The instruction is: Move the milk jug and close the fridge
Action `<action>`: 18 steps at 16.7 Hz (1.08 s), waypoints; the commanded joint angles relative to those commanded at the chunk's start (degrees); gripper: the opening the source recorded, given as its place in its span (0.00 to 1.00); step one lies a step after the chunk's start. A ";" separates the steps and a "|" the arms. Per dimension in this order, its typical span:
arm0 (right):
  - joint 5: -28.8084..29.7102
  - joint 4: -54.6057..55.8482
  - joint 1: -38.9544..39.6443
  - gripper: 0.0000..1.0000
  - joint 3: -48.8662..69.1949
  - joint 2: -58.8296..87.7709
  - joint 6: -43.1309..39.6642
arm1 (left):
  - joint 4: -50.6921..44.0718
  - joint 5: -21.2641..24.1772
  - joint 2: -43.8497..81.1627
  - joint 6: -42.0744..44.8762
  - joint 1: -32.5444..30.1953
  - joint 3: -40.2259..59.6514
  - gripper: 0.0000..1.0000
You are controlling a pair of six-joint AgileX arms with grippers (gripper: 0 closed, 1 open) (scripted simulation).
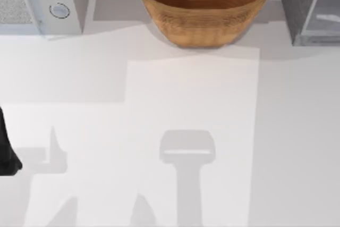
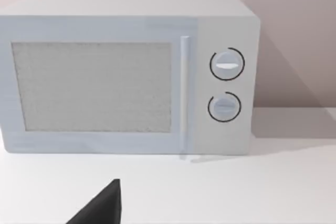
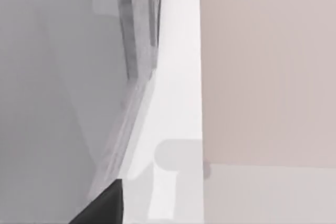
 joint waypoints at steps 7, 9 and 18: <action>13.52 6.91 14.72 1.00 -5.52 -3.68 10.70 | 0.00 0.00 0.00 0.00 0.00 0.00 1.00; 18.03 8.77 23.49 1.00 -7.48 -4.82 15.13 | 0.00 0.00 0.00 0.00 0.00 0.00 1.00; 40.59 19.58 51.43 1.00 -16.38 -11.75 35.34 | 0.00 0.00 0.00 0.00 0.00 0.00 1.00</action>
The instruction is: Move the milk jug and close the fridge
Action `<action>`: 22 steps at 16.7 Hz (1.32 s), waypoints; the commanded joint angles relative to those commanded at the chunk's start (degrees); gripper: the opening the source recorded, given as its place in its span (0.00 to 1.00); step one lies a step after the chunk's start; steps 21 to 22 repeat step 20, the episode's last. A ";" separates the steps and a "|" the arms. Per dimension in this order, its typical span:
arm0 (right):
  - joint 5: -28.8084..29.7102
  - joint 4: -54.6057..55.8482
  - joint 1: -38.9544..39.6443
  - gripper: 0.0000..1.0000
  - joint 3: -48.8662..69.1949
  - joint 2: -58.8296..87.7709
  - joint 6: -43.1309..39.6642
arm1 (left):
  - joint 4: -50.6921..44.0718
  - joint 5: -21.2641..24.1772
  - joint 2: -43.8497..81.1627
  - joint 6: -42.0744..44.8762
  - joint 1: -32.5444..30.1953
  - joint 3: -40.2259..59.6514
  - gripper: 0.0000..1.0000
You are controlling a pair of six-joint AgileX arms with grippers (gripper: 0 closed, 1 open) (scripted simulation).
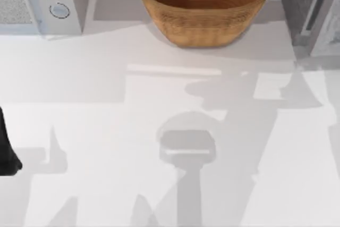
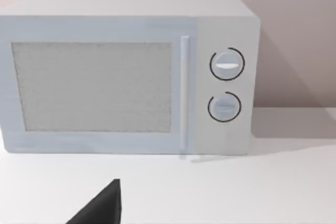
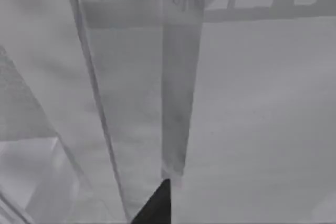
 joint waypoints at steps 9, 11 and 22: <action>0.80 -0.63 0.14 1.00 3.19 3.48 0.06 | 0.00 0.00 0.00 0.00 0.00 0.00 1.00; 0.84 -1.50 0.21 1.00 7.81 7.20 0.03 | 0.00 0.00 0.00 0.00 0.00 0.00 1.00; 1.39 -5.23 0.02 1.00 25.14 20.85 0.30 | 0.00 0.00 0.00 0.00 0.00 0.00 1.00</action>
